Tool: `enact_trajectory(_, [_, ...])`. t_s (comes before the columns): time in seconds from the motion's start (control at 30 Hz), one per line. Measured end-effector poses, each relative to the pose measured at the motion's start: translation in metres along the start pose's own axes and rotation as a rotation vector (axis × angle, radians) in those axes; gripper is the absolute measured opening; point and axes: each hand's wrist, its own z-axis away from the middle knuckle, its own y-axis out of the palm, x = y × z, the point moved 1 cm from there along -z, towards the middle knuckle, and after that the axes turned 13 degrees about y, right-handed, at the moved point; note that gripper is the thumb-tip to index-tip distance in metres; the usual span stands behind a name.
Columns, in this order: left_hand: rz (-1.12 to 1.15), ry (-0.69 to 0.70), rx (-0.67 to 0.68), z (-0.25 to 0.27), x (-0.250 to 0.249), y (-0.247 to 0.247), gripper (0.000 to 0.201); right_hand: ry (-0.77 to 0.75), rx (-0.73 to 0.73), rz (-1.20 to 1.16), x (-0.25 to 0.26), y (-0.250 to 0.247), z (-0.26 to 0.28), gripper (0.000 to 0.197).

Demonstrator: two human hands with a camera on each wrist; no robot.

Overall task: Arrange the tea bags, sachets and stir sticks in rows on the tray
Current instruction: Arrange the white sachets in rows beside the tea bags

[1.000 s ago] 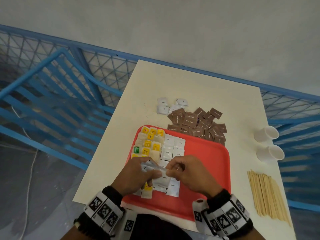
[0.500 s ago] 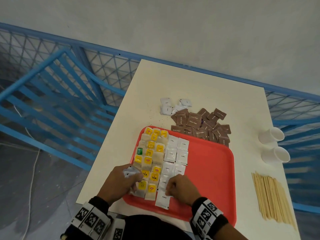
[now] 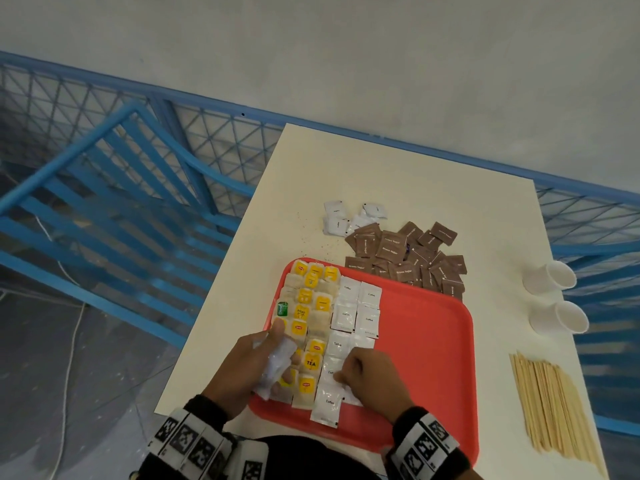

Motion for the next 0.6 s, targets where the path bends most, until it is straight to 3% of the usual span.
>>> enact_trajectory(0.1, [0.435,-0.168,-0.012,-0.004,-0.008,0.010,0.074,-0.082,-0.097,-0.081,0.015,-0.029,0.007,0.026])
enact_trajectory(0.17, [0.524,-0.201,-0.005,-0.007,-0.016,0.020,0.077,-0.136,-0.165,-0.158,0.026,-0.049,0.015,0.027])
enact_trajectory(0.23, [0.523,-0.199,0.020,-0.012,-0.018,0.030,0.080,-0.228,-0.236,-0.231,0.041,-0.064,0.027,0.023])
enact_trajectory(0.3, [0.521,-0.162,0.073,-0.015,-0.021,0.042,0.082,-0.380,-0.218,-0.243,0.059,-0.072,0.046,0.020])
enact_trajectory(0.4, [0.535,-0.139,0.125,-0.013,-0.029,0.063,0.075,-0.434,-0.157,0.083,0.075,-0.065,0.065,0.068])
enact_trajectory(0.43, [0.501,-0.142,0.136,-0.011,-0.031,0.069,0.072,-0.422,-0.182,0.168,0.076,-0.061,0.064,0.073])
enact_trajectory(0.6, [0.153,-0.048,0.210,-0.009,-0.033,0.077,0.050,-0.383,-0.193,0.018,0.071,-0.069,0.057,0.044])
